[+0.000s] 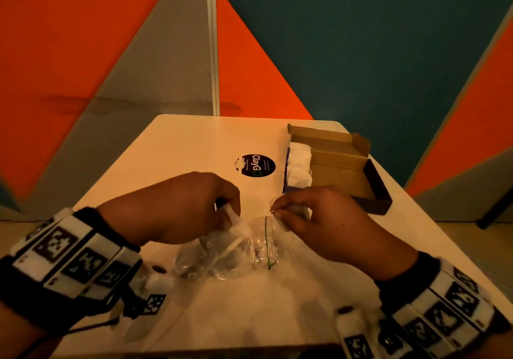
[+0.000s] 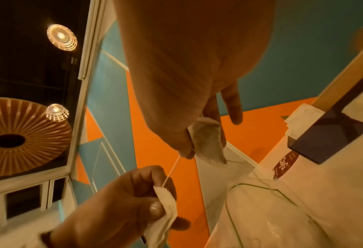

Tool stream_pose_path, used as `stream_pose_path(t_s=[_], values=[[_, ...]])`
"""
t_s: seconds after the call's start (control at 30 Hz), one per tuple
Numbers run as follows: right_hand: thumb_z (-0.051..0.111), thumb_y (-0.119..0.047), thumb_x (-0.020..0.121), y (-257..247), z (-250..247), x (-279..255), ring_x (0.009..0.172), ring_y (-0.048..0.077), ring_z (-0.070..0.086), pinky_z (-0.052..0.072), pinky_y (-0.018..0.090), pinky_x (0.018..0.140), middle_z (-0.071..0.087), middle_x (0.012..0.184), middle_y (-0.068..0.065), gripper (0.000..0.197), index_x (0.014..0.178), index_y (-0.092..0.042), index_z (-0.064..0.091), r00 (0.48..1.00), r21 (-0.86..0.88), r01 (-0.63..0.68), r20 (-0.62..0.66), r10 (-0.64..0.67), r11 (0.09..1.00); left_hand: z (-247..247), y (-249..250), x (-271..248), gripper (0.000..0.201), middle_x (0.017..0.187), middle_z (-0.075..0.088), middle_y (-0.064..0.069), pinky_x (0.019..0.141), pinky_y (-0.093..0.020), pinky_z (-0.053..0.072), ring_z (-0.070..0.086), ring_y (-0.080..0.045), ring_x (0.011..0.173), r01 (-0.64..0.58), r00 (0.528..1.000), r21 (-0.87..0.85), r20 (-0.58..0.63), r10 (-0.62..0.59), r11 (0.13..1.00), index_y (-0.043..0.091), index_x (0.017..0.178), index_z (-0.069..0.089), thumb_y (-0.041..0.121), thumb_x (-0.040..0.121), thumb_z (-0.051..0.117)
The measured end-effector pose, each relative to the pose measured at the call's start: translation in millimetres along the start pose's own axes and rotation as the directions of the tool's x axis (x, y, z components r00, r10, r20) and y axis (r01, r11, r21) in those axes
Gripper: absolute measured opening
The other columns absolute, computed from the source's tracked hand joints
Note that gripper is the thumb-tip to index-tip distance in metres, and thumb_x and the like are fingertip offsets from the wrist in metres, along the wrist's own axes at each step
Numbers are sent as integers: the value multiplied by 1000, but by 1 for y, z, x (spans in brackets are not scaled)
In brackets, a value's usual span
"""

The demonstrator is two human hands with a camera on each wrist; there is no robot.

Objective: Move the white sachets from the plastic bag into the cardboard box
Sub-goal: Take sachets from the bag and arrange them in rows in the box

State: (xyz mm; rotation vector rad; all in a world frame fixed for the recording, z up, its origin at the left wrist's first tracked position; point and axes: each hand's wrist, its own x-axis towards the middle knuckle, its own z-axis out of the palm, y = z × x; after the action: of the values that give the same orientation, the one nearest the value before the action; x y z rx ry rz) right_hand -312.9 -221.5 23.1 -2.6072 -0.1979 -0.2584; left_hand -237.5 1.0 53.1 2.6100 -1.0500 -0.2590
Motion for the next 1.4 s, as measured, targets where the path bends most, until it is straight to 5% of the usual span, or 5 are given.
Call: stream_pose_path(t_s=[0.23,0.43,0.67,0.93,1.4], values=[[64,-39,89,4,2,2,90,-23,54,38,-2,68,61,86,-39,13,98,-39,74,992,215,-41,-110,66,976,33,5,-2,19,79,71,0,68,-22,52,65,-15,72,-147,980,-799,-199,-26,583,21,76,73,3,79,74],[66,-30,87,-5,1,-1,85,-9,63,52,16,72,68,84,-33,19,84,-48,69,994,300,10,-106,23,954,49,17,10,17,110,73,-15,89,-40,57,68,-31,107,-346,928,-908,-368,-56,236,19,80,72,2,75,70],[64,-15,90,-8,-2,-7,89,-12,62,48,4,70,65,87,-39,36,83,-50,66,997,371,12,-81,19,928,49,23,15,16,76,72,-4,67,-25,56,68,-15,73,-419,897,-907,-422,-132,45,8,88,63,-2,76,63],[66,-1,86,-2,-7,-2,80,-9,67,49,8,55,71,80,-27,72,130,-50,38,975,651,-60,-124,184,756,44,27,-1,20,88,76,-11,72,-24,55,72,-18,81,-391,900,-899,-419,-120,197,13,89,76,2,73,77],[70,-1,81,-2,6,0,83,12,73,57,24,65,77,90,-7,50,117,-33,57,967,775,-95,-76,241,625,64,34,20,24,92,73,-4,82,-36,59,69,-23,91,-255,873,-855,-405,-273,452,26,89,73,5,78,77]])
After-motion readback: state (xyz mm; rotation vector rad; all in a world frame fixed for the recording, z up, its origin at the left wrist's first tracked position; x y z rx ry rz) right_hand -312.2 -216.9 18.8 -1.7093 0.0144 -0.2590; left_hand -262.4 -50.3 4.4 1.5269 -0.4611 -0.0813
